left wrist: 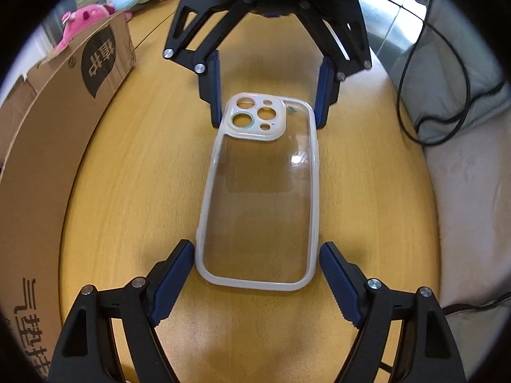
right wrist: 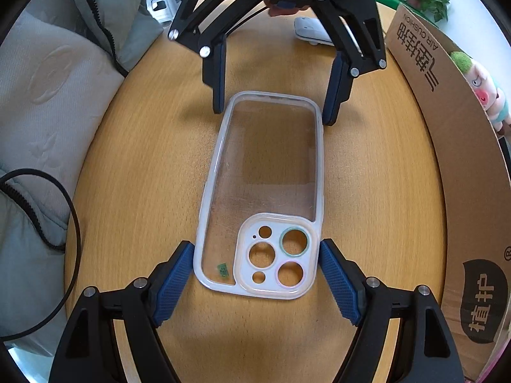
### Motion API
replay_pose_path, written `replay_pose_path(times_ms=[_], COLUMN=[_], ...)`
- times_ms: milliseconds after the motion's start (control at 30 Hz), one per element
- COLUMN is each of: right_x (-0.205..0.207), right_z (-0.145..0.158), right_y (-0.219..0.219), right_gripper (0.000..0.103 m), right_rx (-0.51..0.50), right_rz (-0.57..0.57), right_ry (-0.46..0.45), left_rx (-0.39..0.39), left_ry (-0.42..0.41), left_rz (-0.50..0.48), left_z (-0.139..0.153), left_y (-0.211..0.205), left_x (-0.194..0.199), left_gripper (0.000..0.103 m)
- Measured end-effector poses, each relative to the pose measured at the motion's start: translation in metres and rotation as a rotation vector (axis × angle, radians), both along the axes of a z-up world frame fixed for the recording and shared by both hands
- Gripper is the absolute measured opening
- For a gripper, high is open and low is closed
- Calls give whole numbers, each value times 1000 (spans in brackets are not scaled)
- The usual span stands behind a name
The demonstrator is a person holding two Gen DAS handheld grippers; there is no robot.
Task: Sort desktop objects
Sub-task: 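Close the right gripper on the phone case rim while the left gripper grasps its other end, then lift the phone case with both grippers and carry it over the box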
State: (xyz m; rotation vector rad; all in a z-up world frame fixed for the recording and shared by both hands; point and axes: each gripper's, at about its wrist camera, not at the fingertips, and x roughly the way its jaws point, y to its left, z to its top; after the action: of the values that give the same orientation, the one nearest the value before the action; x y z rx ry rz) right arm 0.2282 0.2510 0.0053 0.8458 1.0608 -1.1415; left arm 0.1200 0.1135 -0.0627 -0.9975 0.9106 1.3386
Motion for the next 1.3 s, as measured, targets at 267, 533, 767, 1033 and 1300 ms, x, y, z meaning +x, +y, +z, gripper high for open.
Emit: replay_pose_path(times_ms=[267, 533, 767, 1033, 1300], right_x=[14, -13, -136, -278, -361], right_z=[21, 103, 139, 113, 58], right_y=[9, 17, 26, -40, -63], right_gripper=[76, 75, 75, 75, 75], right_rx=[-37, -95, -127, -81, -39], right_rz=[-74, -123, -103, -104, -106], right_ry=[19, 178, 318, 360, 270], left_rx=[88, 147, 157, 90, -2], left_ry=[43, 284, 443, 430, 327], left_rz=[19, 6, -2, 27, 40], left_z=[27, 107, 168, 153, 103], left_y=[-5, -16, -9, -18, -20], left_x=[-3, -45, -113, -194, -265], left_gripper=[77, 77, 77, 77, 77])
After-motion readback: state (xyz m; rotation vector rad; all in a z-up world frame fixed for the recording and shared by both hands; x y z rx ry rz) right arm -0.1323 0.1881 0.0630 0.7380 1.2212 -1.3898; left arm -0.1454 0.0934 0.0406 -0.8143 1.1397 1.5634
